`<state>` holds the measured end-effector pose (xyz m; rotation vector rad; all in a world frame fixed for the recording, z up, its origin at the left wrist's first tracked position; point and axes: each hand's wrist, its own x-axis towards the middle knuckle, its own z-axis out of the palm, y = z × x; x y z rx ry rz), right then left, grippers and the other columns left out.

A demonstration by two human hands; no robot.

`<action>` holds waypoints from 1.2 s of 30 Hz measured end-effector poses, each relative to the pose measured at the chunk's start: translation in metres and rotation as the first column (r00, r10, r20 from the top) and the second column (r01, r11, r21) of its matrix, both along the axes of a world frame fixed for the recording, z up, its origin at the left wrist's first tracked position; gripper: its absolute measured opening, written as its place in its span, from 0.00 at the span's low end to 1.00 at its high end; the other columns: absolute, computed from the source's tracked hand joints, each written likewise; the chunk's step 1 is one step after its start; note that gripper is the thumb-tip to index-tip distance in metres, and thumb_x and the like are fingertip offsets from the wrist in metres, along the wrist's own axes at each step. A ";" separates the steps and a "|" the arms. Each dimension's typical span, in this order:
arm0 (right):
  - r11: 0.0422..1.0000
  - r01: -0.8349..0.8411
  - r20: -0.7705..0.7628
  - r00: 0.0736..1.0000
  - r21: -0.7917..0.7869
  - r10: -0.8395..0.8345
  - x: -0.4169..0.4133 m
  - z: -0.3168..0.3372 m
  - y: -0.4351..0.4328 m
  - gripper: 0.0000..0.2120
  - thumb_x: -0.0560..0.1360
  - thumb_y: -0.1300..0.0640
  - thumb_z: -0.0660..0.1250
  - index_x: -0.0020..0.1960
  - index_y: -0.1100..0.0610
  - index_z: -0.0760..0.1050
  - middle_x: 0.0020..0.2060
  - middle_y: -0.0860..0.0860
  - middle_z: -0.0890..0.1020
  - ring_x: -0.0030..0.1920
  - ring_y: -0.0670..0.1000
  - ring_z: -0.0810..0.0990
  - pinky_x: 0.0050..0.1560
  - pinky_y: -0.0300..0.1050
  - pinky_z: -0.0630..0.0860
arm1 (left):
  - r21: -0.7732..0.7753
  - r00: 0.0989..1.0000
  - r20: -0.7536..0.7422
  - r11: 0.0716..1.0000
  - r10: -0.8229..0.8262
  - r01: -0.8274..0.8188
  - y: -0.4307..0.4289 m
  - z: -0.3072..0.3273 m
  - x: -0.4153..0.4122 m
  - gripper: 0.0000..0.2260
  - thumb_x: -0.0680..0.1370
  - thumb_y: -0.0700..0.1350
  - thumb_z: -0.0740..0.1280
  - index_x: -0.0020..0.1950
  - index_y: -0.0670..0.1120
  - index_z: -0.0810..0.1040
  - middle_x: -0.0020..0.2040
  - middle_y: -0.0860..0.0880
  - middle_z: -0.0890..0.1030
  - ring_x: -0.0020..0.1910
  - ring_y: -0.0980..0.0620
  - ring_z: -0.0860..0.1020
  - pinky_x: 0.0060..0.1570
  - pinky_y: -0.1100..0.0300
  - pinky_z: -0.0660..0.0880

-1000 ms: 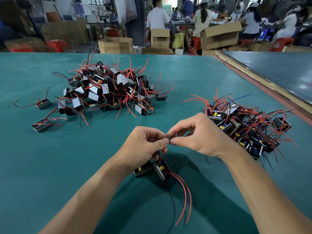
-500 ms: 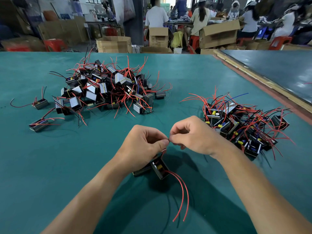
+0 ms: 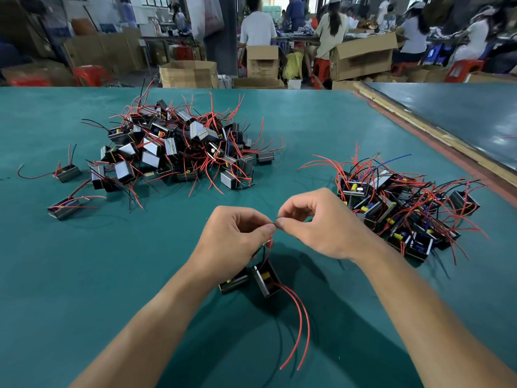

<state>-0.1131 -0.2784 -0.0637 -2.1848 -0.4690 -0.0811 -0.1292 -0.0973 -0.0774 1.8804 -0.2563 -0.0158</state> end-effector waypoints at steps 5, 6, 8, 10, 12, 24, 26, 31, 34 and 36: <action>0.999 0.035 -0.118 0.992 0.002 -0.035 -0.001 -0.002 0.007 0.09 0.74 0.60 0.70 0.35 0.57 0.80 0.27 0.49 0.79 0.30 0.46 0.73 0.37 0.46 0.75 | 0.092 0.998 0.064 0.995 0.026 -0.032 0.000 -0.003 -0.001 0.08 0.76 0.40 0.71 0.38 0.49 0.84 0.31 0.52 0.83 0.27 0.54 0.76 0.30 0.63 0.73; 0.998 0.055 -0.194 0.980 0.028 -0.048 0.000 -0.002 0.008 0.09 0.74 0.62 0.69 0.35 0.59 0.79 0.26 0.49 0.77 0.30 0.46 0.73 0.36 0.46 0.75 | 0.128 0.995 0.094 0.991 0.025 -0.037 0.000 -0.004 -0.001 0.08 0.76 0.41 0.71 0.38 0.49 0.84 0.32 0.53 0.83 0.29 0.52 0.78 0.31 0.62 0.75; 0.991 0.097 -0.365 0.929 0.090 -0.058 0.001 -0.002 0.009 0.10 0.73 0.64 0.66 0.33 0.60 0.78 0.24 0.48 0.75 0.27 0.47 0.72 0.32 0.43 0.74 | 0.172 0.988 0.157 0.984 0.010 -0.037 0.000 -0.005 -0.002 0.07 0.75 0.41 0.72 0.38 0.49 0.84 0.31 0.54 0.83 0.28 0.53 0.78 0.31 0.62 0.74; 0.985 0.114 -0.492 0.870 0.128 -0.037 0.001 0.000 0.008 0.11 0.72 0.64 0.65 0.31 0.58 0.77 0.24 0.49 0.73 0.24 0.47 0.70 0.29 0.39 0.73 | 0.226 0.973 0.229 0.974 -0.026 -0.027 -0.001 -0.006 -0.005 0.06 0.74 0.40 0.72 0.38 0.49 0.83 0.30 0.55 0.81 0.25 0.58 0.74 0.29 0.66 0.71; 0.986 0.098 -0.524 0.852 0.138 -0.012 0.001 0.002 0.007 0.13 0.72 0.63 0.65 0.30 0.57 0.76 0.24 0.51 0.73 0.25 0.48 0.69 0.28 0.39 0.72 | 0.252 0.964 0.262 0.967 -0.041 -0.027 -0.002 -0.006 -0.006 0.07 0.74 0.40 0.72 0.37 0.49 0.83 0.29 0.56 0.81 0.24 0.59 0.72 0.28 0.67 0.69; 0.973 -0.166 -0.105 0.977 0.160 0.184 0.001 0.003 -0.008 0.11 0.73 0.68 0.73 0.47 0.52 0.82 0.37 0.49 0.84 0.36 0.48 0.79 0.42 0.46 0.78 | -0.086 0.990 -0.088 0.991 -0.109 0.102 0.003 0.005 0.000 0.10 0.77 0.35 0.69 0.36 0.44 0.82 0.29 0.49 0.80 0.24 0.54 0.71 0.27 0.63 0.70; 0.969 -0.194 -0.099 0.973 0.154 0.210 0.002 0.003 -0.010 0.10 0.73 0.66 0.74 0.46 0.51 0.84 0.38 0.49 0.85 0.37 0.46 0.80 0.42 0.43 0.78 | -0.109 0.981 -0.123 0.985 -0.147 0.134 0.005 0.006 0.000 0.09 0.77 0.35 0.69 0.37 0.44 0.83 0.29 0.49 0.80 0.25 0.53 0.71 0.27 0.63 0.70; 0.969 -0.201 -0.112 0.970 0.144 0.217 0.003 0.003 -0.013 0.06 0.72 0.64 0.75 0.42 0.54 0.84 0.38 0.52 0.86 0.37 0.44 0.80 0.42 0.39 0.77 | -0.128 0.972 -0.156 0.979 -0.176 0.157 0.005 0.008 -0.001 0.08 0.77 0.34 0.69 0.39 0.40 0.82 0.29 0.48 0.79 0.25 0.53 0.70 0.27 0.63 0.70; 0.974 -0.180 -0.120 0.973 0.139 0.197 0.003 0.002 -0.013 0.03 0.72 0.61 0.76 0.40 0.57 0.84 0.35 0.56 0.85 0.35 0.47 0.77 0.39 0.47 0.74 | -0.115 0.976 -0.140 0.981 -0.170 0.154 0.005 0.008 -0.002 0.08 0.77 0.34 0.69 0.38 0.41 0.82 0.29 0.48 0.79 0.25 0.54 0.70 0.27 0.64 0.70; 0.973 -0.184 -0.121 0.972 0.140 0.201 0.002 0.002 -0.013 0.04 0.73 0.61 0.76 0.39 0.58 0.83 0.33 0.57 0.83 0.34 0.49 0.76 0.38 0.49 0.72 | -0.095 0.978 -0.127 0.984 -0.164 0.152 0.005 0.009 -0.002 0.09 0.77 0.35 0.69 0.37 0.43 0.82 0.29 0.49 0.80 0.25 0.54 0.70 0.26 0.65 0.69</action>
